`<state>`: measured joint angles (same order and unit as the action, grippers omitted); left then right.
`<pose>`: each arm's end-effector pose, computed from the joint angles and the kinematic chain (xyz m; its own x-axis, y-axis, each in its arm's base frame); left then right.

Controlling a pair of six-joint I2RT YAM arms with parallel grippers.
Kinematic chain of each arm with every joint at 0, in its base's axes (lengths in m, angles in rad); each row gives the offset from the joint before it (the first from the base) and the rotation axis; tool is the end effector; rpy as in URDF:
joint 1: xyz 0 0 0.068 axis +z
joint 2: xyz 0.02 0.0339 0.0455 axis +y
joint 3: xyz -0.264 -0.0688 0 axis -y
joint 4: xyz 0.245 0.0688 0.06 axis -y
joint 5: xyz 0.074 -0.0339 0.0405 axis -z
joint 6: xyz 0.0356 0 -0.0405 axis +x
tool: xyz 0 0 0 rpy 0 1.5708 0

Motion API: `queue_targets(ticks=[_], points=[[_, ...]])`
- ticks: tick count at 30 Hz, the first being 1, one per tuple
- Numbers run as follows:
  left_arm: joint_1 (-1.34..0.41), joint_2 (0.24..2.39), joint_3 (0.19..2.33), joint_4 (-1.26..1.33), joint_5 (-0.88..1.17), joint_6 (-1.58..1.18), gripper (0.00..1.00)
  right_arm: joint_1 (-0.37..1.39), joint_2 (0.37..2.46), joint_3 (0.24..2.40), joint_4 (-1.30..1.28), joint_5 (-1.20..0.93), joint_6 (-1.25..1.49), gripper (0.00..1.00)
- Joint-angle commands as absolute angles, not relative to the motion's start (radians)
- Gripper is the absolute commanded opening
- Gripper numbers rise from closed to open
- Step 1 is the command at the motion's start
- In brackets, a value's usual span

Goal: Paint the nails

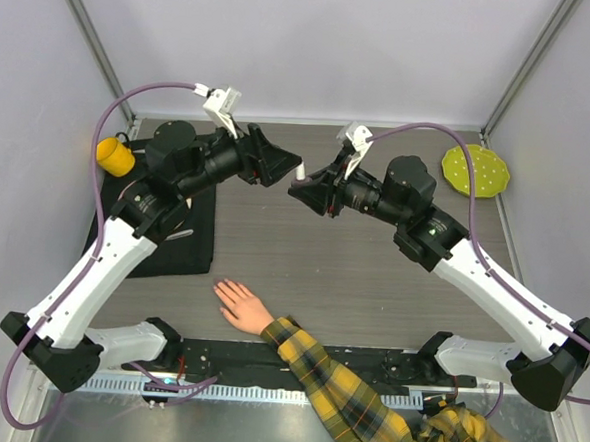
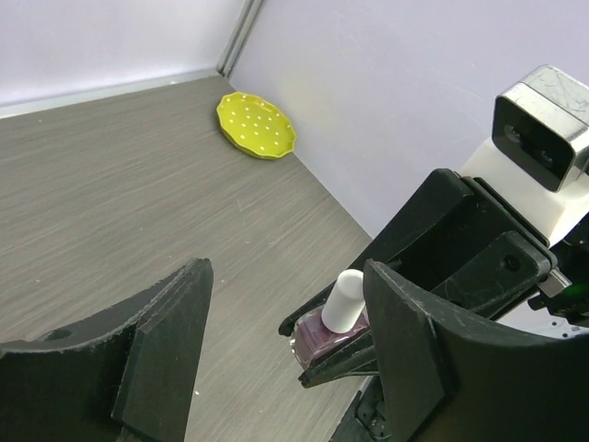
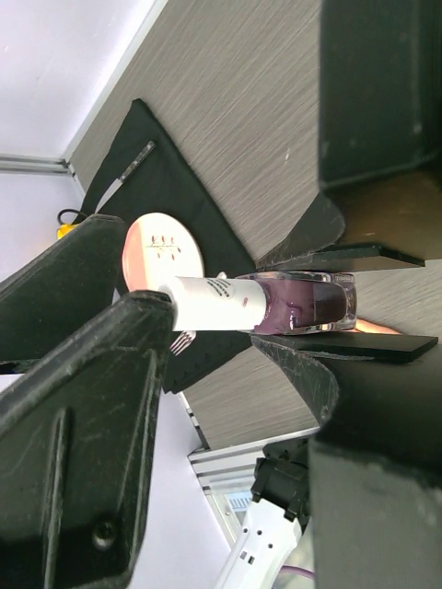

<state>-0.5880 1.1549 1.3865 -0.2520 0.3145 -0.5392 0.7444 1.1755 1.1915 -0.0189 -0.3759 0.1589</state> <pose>0.1985 -0.1455 0.4674 -0.4175 -0.3085 -0.8547 0.6648 0.5376 -0.5188 0.1893 0.1922 0.4207 -0.1446 0.0670 -0.9872 -0.8886 0.4302 0.1593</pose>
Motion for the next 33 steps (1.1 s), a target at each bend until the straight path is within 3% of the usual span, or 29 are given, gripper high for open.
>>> queue_targets(ticks=[1,7,23,25,27,28,29,33], points=[[-0.598,1.141,1.368,-0.203,0.361,-0.548,0.72,0.752,1.175,1.256,0.014,-0.319,0.143,0.01],[-0.614,1.146,1.365,-0.216,0.36,-0.515,0.72,0.752,1.18,1.264,0.018,-0.299,0.149,0.01],[-0.667,1.187,1.404,-0.262,0.293,-0.446,0.44,0.753,1.172,1.258,0.035,-0.334,0.155,0.01],[-0.667,1.19,1.405,-0.259,0.316,-0.448,0.34,0.753,1.172,1.256,0.04,-0.357,0.153,0.01],[-0.666,1.19,1.408,-0.255,0.36,-0.431,0.24,0.753,1.169,1.25,0.044,-0.425,0.15,0.01],[-0.664,1.189,1.405,-0.247,0.438,-0.407,0.09,0.752,1.164,1.244,0.061,-0.458,0.149,0.01],[-0.661,1.186,1.396,-0.239,0.493,-0.391,0.02,0.753,1.155,1.23,0.069,-0.568,0.146,0.01],[-0.588,1.175,1.321,-0.064,0.868,-0.426,0.0,0.753,1.141,1.186,0.232,-1.012,0.257,0.01]])
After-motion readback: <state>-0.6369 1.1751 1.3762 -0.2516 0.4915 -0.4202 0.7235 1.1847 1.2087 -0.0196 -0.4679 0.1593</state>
